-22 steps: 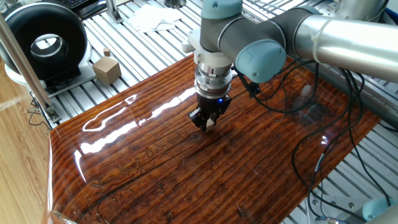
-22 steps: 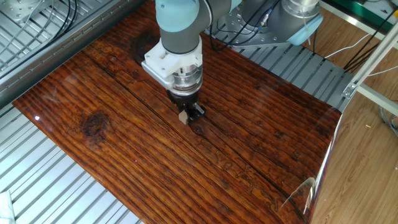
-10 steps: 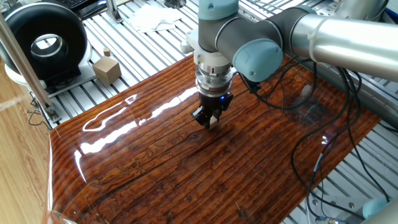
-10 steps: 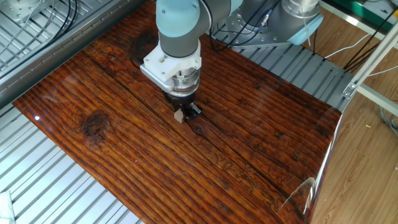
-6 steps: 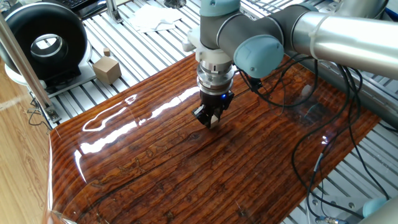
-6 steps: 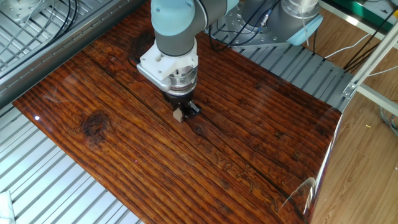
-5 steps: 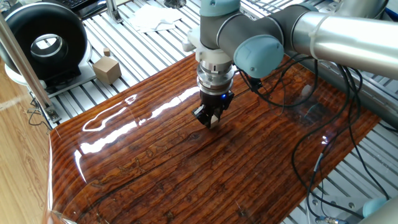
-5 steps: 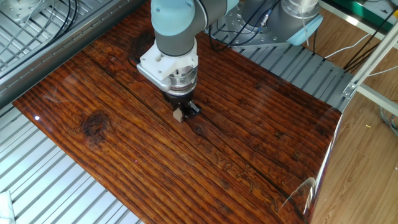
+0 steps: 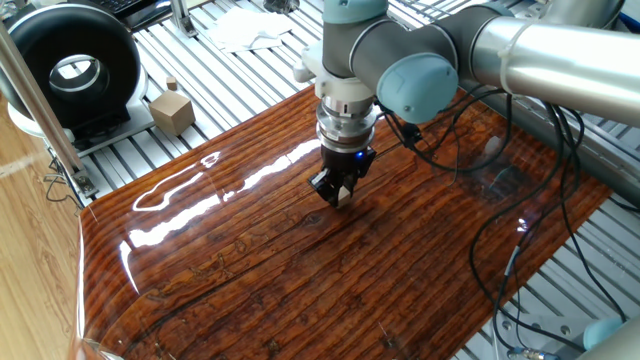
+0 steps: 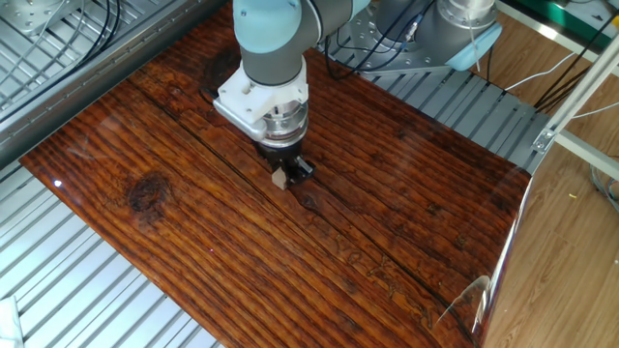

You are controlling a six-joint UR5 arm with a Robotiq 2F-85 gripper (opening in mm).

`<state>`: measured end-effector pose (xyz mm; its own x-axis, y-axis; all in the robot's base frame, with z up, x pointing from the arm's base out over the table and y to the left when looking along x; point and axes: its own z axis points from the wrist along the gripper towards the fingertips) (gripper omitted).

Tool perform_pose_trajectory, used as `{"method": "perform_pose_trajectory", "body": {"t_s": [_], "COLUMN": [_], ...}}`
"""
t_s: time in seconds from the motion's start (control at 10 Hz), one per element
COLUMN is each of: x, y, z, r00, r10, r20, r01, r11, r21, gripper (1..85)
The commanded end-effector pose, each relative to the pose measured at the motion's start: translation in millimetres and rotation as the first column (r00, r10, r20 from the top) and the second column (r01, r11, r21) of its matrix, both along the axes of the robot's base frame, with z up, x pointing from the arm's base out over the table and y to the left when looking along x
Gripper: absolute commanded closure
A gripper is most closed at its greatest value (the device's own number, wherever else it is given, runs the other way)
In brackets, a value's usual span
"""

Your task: Hold a small block with the gripper and sweep it from left to right on the table

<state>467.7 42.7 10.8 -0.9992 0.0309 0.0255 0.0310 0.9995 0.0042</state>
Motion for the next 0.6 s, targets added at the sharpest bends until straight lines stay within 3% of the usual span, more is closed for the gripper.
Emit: {"method": "perform_pose_trajectory", "body": {"t_s": [0.0, 0.1, 0.5], "x": [1.6, -0.4, 1.5], "y": [7, 10, -20], "z": [1.4, 1.6, 1.8], "r00": [0.998, 0.998, 0.992], "r10": [0.054, 0.062, 0.129], "r20": [0.007, 0.000, -0.004], "r01": [-0.055, -0.062, -0.129], "r11": [0.998, 0.997, 0.989], "r21": [0.032, 0.042, -0.070], "gripper": [84.7, 84.7, 84.7]}}
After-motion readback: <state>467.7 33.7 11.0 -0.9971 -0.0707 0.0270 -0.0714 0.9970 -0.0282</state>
